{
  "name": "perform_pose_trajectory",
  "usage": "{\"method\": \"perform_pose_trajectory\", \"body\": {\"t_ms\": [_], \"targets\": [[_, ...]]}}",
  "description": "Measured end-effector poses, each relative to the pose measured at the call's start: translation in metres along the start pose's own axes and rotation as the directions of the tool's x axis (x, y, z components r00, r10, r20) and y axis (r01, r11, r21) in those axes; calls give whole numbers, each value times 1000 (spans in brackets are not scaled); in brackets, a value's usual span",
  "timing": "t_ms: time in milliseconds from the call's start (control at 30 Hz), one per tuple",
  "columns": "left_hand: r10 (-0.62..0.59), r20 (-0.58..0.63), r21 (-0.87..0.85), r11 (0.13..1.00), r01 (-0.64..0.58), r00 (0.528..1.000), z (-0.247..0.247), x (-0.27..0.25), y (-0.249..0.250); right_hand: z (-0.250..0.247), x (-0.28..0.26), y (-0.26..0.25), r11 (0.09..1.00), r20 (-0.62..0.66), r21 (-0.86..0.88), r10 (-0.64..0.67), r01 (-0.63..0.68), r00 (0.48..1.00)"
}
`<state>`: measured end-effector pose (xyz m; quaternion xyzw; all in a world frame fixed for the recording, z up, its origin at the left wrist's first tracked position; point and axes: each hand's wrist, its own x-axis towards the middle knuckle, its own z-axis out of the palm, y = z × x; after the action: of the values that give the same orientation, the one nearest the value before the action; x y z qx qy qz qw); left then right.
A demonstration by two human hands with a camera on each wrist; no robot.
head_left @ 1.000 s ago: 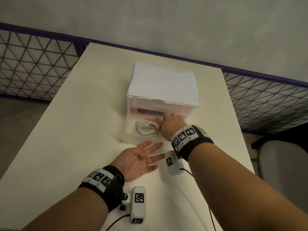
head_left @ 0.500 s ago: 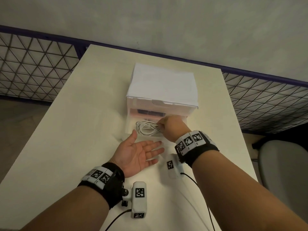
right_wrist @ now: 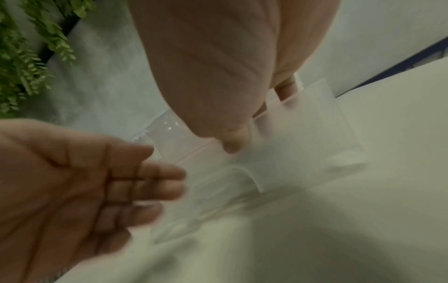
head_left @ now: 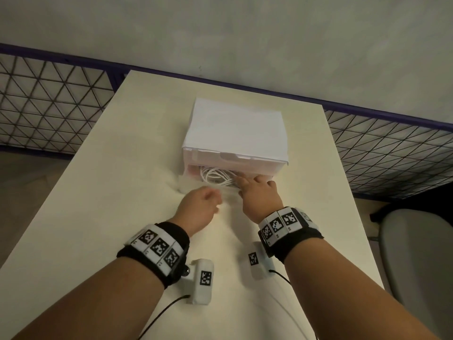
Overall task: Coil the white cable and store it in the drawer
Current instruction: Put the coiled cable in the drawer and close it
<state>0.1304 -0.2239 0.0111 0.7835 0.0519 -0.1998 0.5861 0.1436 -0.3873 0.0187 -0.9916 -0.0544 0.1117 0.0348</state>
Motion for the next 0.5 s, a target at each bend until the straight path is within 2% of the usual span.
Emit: {"method": "perform_pose_trajectory", "body": {"t_ms": [33, 67, 133, 167, 233, 300, 400, 433, 500], "targets": [[205, -96, 285, 943, -170, 974, -3, 4, -5, 2, 0, 2, 1000, -22, 25, 8, -7, 1000], [380, -100, 497, 820, -284, 920, -6, 6, -11, 3, 1, 3, 999, -44, 46, 16, -14, 999], [565, -40, 718, 590, -370, 824, -12, 11, -23, 5, 0, 7, 997, -59, 70, 25, -21, 998], [598, -27, 764, 529, -369, 801, -14, 14, -28, 5, -1, 8, 997, -62, 76, 24, -19, 998], [616, -26, 792, 493, -360, 787, -16, 18, -29, 6, -1, 12, 994, -104, 111, 18, -7, 994], [619, -38, 784, 505, -361, 784, -17, 22, -28, 11, 0, 18, 989, -220, 149, 40, -7, 975], [586, -62, 761, 552, -341, 808, -17, 26, -29, 17, -2, 25, 962, -419, 243, 223, -128, 880], [566, -63, 759, 562, -329, 822, -17, 27, -30, 16, -3, 27, 937, -421, 297, 302, -185, 855], [518, -55, 759, 577, -301, 854, -18, 30, -31, 12, -4, 31, 858, -300, 424, 434, -288, 850]]}}
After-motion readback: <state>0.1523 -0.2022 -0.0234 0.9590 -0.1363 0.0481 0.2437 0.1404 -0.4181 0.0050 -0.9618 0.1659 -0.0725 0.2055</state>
